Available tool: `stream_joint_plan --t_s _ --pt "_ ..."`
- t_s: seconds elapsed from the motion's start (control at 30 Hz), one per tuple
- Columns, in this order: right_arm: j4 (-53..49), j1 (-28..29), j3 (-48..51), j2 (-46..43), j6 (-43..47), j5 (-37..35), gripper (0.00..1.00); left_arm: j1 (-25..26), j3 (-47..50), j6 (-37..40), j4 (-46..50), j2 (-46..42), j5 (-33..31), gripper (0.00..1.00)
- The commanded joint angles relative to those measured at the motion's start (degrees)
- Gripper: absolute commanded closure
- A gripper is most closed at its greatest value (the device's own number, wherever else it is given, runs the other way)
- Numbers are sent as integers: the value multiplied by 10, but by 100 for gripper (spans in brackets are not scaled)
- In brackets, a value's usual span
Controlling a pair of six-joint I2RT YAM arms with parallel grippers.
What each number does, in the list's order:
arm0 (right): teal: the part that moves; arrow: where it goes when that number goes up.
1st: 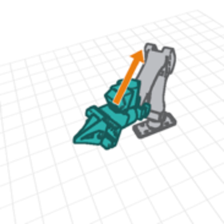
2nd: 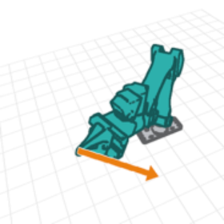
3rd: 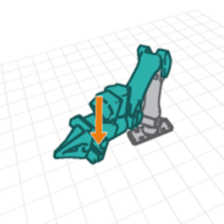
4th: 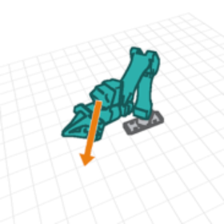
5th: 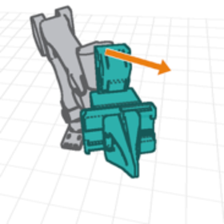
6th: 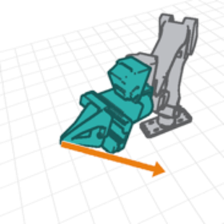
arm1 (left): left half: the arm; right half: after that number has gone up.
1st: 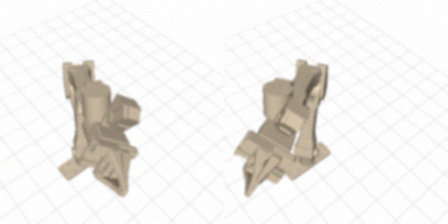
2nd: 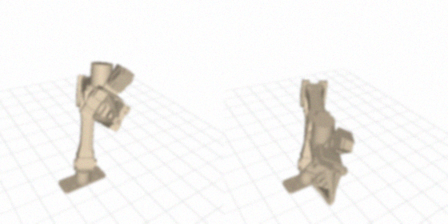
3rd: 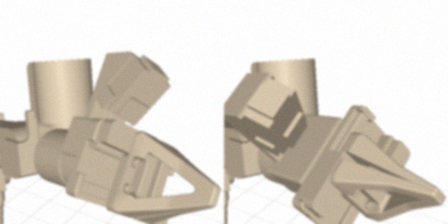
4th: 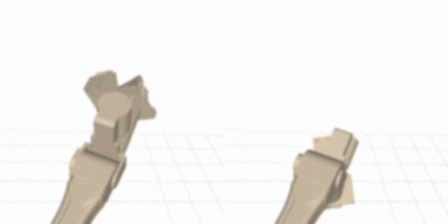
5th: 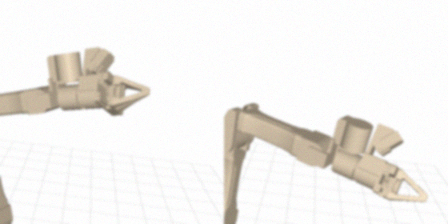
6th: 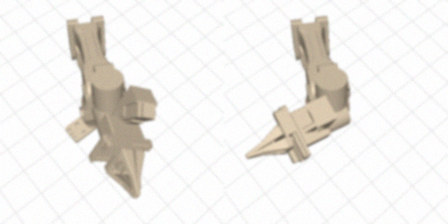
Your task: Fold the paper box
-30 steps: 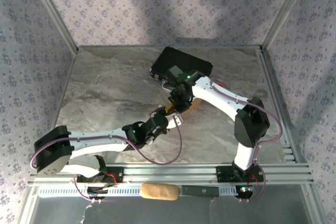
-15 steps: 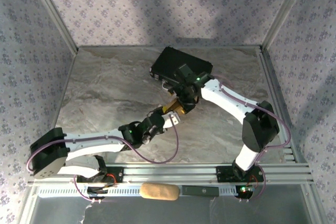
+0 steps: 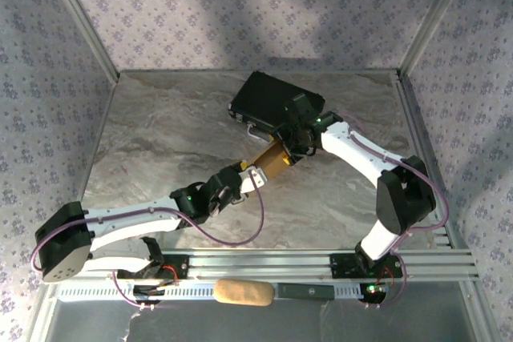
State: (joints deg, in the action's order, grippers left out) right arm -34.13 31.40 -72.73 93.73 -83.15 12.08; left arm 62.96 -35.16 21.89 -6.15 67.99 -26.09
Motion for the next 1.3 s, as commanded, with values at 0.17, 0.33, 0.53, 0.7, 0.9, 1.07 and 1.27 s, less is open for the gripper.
stream_joint_plan --t_s 0.17,0.33,0.53,0.7,0.9,1.07,1.27 --pt "140 -27 102 -121 56 -9 18 -7 16 -13 46 -12 28 65" --pt "180 -80 126 -197 143 29 12 -7 14 -10 54 -21 27 65" --pt "304 -180 221 -215 177 184 12 -7 8 -4 62 -21 29 65" --pt "356 -196 255 -191 191 240 12 -7 4 -3 66 -18 26 65" --pt "384 -195 260 -154 187 261 14 -7 -2 -3 66 -10 26 66" --pt "386 -198 267 -138 185 264 22 -7 -9 -2 69 -3 26 66" --pt "390 -210 293 -136 185 269 40 -7 -10 -3 69 0 26 66"
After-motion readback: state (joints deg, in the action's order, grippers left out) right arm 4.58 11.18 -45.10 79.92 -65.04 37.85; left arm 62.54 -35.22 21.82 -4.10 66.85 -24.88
